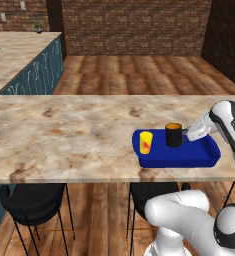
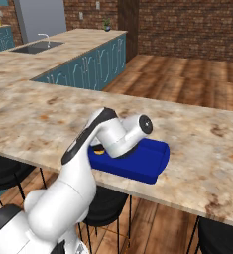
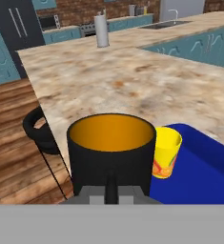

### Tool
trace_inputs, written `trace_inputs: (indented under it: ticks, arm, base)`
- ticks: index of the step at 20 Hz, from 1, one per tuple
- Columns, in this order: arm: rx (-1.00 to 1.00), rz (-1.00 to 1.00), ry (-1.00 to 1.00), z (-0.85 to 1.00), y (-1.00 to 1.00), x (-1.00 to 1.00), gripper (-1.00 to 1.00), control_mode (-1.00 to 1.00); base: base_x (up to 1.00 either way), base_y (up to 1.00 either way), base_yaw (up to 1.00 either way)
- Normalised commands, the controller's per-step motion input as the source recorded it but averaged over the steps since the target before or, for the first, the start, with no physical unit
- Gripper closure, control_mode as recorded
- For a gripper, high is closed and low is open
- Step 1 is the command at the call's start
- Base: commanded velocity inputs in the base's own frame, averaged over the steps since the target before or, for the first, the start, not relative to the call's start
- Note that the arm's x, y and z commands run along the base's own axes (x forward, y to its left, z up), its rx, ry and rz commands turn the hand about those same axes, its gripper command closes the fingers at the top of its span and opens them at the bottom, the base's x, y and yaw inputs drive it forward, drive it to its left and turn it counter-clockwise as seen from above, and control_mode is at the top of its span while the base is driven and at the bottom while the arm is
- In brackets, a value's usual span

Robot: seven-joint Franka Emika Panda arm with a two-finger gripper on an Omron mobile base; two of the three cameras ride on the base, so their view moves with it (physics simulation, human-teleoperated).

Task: There is a tray on the dining counter. Grab the cup, mug, and pitcher and place them on the tray. The pitcher may be placed next to the tray if it cannot fit the tray.

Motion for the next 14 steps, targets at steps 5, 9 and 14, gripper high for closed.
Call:
trace_inputs:
  ticks: [5,9,14]
  arm:
    - [0.02,0.06,0.07,-0.33,0.00,0.26,1.00,-1.00]
    - [0.05,0.05,0.08,-0.23,0.00,0.27,1.00,-1.00]
    - [0.05,0.05,0.03,-0.33,0.00,0.10,1.00,-1.00]
  base:
    - [0.00,0.00,0.00]
    - [0.00,0.00,0.00]
    - [0.00,0.00,0.00]
